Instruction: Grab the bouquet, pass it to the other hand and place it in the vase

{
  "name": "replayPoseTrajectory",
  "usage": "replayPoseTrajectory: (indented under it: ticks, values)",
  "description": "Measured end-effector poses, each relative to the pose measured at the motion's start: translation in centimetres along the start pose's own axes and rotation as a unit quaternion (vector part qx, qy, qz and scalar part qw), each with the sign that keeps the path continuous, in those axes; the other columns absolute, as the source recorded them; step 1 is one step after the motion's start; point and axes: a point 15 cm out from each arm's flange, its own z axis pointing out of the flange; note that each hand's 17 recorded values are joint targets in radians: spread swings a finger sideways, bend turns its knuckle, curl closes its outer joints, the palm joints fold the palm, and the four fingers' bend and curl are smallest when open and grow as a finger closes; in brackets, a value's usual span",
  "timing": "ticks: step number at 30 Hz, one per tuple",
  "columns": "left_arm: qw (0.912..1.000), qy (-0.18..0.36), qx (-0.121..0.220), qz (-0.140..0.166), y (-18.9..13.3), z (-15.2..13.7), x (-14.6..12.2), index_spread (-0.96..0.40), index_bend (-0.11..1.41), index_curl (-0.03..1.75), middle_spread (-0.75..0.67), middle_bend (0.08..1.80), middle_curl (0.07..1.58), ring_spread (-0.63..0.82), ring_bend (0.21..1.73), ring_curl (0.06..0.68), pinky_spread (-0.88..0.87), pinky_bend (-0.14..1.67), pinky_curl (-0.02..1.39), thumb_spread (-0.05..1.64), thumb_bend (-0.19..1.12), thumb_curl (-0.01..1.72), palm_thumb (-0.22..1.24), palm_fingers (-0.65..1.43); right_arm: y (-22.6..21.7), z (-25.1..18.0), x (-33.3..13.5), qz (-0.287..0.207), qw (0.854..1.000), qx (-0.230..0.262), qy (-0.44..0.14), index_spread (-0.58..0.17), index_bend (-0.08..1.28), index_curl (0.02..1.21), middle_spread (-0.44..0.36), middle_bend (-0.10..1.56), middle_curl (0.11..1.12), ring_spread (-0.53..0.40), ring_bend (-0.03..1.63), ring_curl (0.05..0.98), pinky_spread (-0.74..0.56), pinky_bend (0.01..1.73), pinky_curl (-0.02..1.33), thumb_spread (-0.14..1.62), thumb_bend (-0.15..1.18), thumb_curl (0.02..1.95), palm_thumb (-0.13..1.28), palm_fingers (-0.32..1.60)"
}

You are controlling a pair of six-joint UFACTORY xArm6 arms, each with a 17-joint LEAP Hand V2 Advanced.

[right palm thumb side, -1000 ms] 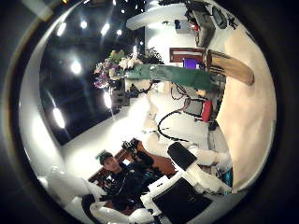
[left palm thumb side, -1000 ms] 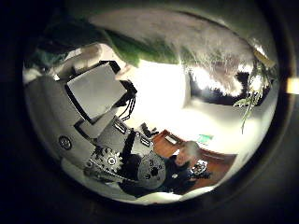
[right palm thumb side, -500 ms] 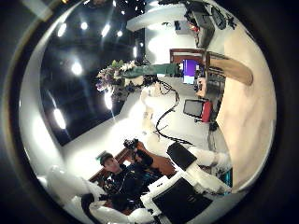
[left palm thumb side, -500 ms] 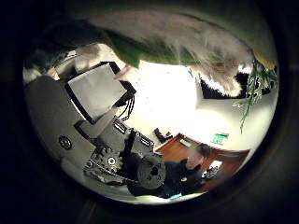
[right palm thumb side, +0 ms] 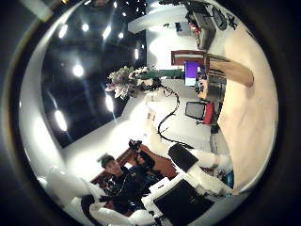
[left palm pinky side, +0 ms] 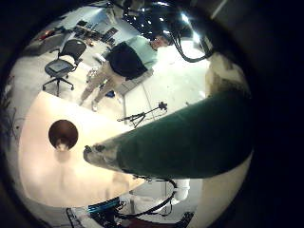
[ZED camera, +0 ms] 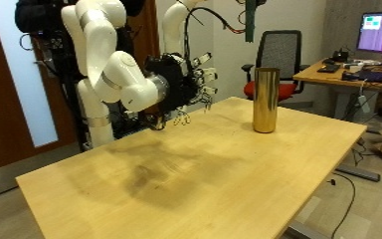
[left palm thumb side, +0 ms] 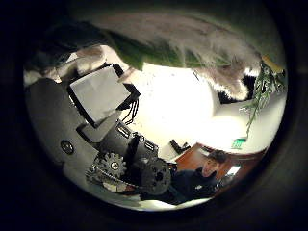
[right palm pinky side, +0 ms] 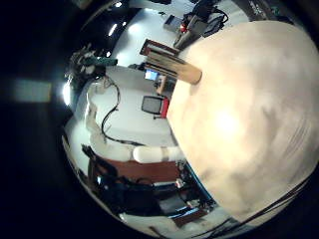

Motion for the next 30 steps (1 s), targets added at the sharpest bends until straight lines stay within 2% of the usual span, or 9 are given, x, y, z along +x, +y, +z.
replayPoseTrajectory:
  ticks: [9, 30]
  values:
    - [0.9997, -0.017, 0.01, 0.012, -0.9, 0.3, -1.9, -0.54, 0.18, 1.59, -0.64, 0.93, 1.2, -0.41, 1.45, 0.605, -0.54, 1.23, 0.76, 0.35, -0.02, 0.89, 1.1, 1.05, 0.0, -0.1, 0.0, -0.001, 1.0, 0.001, 0.0, -0.463, 0.16, 0.25, -0.034, 0.18, 0.28, 0.101, 0.3, 0.265, 0.3, 0.4, 0.32, 0.93, -0.03, 0.37, 0.68, 0.0]
    - [0.9994, -0.009, 0.009, -0.031, -2.4, 2.1, -10.3, -0.48, 0.18, 1.6, -0.64, 0.94, 1.2, -0.41, 1.46, 0.607, -0.55, 1.21, 0.77, 0.35, -0.02, 0.9, 1.09, 1.05, 0.1, -0.2, 0.0, -0.001, 1.0, 0.002, -0.001, -0.477, 0.17, 0.27, -0.05, 0.18, 0.28, 0.049, 0.31, 0.272, 0.28, 0.4, 0.32, 0.92, -0.03, 0.36, 0.67, 0.02]
